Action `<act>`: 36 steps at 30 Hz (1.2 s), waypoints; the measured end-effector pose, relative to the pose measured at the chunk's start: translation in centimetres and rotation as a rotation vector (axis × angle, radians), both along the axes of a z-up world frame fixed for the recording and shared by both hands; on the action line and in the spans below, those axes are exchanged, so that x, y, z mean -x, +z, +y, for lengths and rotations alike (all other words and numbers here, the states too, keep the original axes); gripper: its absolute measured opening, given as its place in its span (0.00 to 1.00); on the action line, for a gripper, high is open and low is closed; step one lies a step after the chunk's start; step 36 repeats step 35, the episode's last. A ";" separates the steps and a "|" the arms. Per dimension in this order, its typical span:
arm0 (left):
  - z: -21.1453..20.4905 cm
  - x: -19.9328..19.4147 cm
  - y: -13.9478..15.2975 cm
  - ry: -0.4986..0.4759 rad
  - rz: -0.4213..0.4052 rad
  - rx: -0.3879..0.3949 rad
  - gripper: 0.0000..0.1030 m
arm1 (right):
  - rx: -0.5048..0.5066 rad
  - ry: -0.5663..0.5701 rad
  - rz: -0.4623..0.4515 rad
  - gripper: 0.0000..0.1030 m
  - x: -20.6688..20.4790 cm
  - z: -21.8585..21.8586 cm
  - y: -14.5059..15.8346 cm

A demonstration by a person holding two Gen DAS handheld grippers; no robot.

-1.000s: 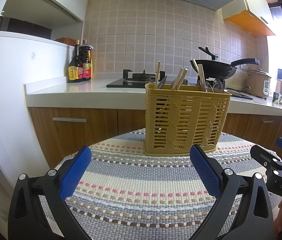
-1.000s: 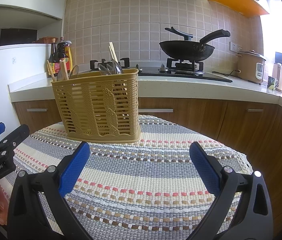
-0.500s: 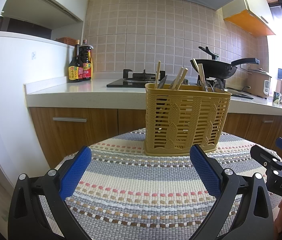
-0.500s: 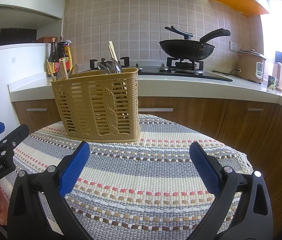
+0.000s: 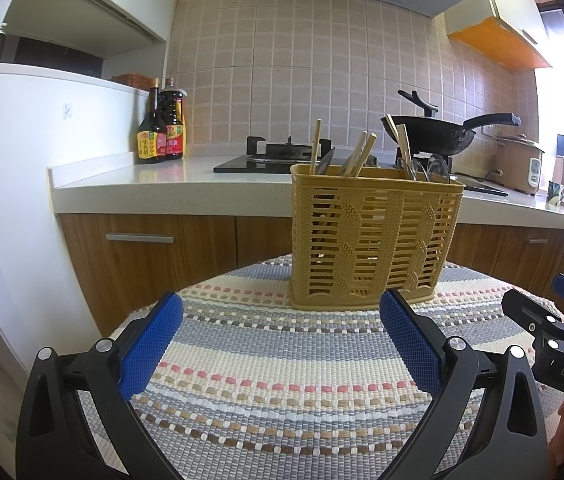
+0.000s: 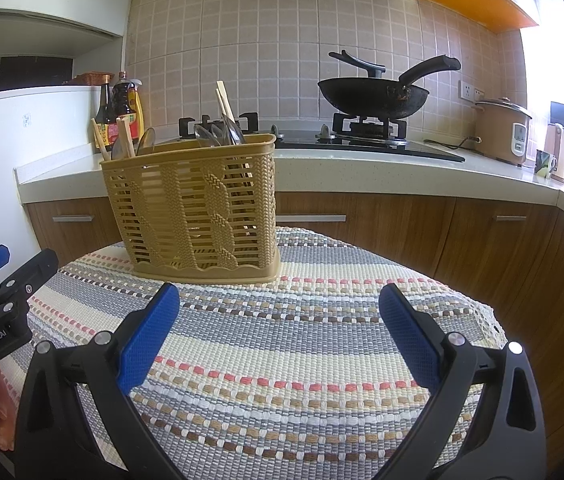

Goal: Organize utensils

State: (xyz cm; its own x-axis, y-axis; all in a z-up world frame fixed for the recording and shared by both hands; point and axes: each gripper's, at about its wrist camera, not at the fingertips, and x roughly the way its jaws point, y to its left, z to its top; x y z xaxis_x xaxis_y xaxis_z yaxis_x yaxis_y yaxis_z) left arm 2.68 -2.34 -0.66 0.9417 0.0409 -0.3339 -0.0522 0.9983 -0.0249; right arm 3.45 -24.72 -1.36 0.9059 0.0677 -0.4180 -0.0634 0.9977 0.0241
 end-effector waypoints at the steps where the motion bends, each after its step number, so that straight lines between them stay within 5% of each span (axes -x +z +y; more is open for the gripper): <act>1: 0.0 0.0 0.0 0.001 0.000 0.000 0.93 | -0.001 -0.001 0.001 0.93 0.0 0.0 0.0; 36: 0.4 0.0 0.2 -0.008 -0.005 0.025 0.93 | -0.006 -0.012 0.008 0.93 0.0 0.1 -0.1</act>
